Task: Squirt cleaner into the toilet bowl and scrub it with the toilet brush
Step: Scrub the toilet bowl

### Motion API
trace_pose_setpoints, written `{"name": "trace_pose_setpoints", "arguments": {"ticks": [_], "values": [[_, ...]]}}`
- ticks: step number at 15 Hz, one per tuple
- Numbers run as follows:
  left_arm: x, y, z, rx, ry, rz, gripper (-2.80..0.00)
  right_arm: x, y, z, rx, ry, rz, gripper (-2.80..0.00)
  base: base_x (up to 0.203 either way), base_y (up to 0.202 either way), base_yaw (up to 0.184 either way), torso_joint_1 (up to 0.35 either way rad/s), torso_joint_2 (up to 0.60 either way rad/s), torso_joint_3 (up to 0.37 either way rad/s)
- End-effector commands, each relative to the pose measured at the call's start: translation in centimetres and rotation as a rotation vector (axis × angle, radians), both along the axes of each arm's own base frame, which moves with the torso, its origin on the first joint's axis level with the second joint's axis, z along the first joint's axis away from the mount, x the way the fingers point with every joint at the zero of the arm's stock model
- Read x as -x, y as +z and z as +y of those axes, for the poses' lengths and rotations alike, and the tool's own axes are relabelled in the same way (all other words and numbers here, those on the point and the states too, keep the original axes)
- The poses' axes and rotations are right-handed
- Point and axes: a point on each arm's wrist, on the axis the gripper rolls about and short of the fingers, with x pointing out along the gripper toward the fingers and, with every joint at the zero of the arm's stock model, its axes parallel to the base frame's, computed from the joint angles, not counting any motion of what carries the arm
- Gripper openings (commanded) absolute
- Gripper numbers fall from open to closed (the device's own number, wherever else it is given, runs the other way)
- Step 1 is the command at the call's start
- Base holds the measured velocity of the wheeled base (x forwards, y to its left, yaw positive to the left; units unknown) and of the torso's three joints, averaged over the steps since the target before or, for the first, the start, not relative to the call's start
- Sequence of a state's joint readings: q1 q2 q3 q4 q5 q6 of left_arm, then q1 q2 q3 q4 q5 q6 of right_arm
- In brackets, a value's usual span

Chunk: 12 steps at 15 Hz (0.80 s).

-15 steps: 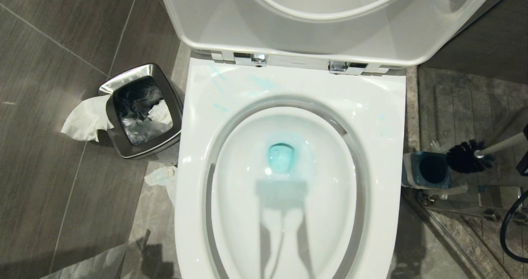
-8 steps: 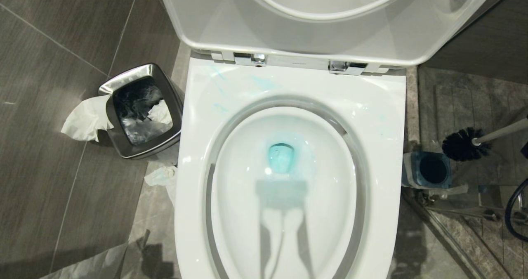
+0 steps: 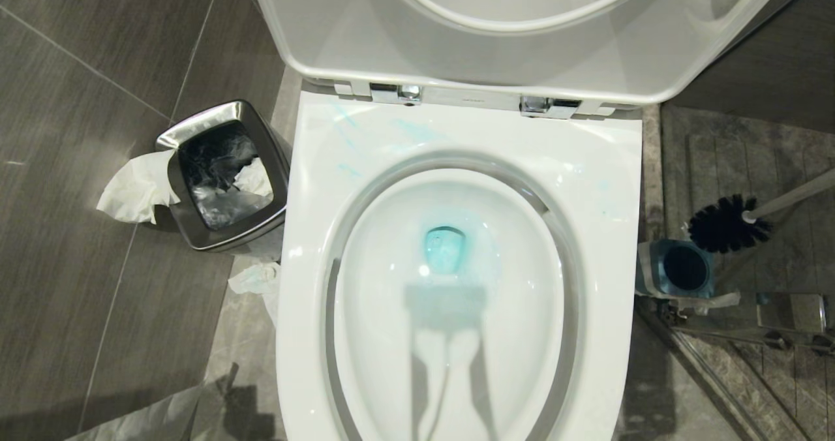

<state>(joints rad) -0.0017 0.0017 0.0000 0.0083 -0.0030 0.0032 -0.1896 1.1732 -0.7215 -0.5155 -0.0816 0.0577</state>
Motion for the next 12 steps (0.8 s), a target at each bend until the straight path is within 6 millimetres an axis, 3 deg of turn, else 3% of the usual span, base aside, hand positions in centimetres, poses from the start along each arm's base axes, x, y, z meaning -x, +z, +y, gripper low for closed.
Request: {"name": "trace_pose_setpoints", "arguments": {"ticks": [1, 6, 12], "values": [[0.0, 0.0, 0.0, 0.000, -0.001, 0.002, -2.80, 1.5, 2.3, 0.3, 0.006, 0.011, -0.034, -2.80, 0.000, 0.000, 0.000, 0.000, 0.00, 0.000], [0.0, 0.0, 0.0, 0.000, 0.000, 0.002, -2.80, 2.9, 4.2, 0.7, 0.033, 0.050, 0.001, -2.80, 0.000, 0.000, 0.000, 0.000, 0.00, 0.000], [0.0, 0.0, 0.0, 0.000, 0.000, 0.004, -2.80, 3.8, 8.8, 2.0, 0.035, 0.135, 0.011, -2.80, 0.000, 0.000, 0.000, 0.000, 0.00, 0.000]]}}
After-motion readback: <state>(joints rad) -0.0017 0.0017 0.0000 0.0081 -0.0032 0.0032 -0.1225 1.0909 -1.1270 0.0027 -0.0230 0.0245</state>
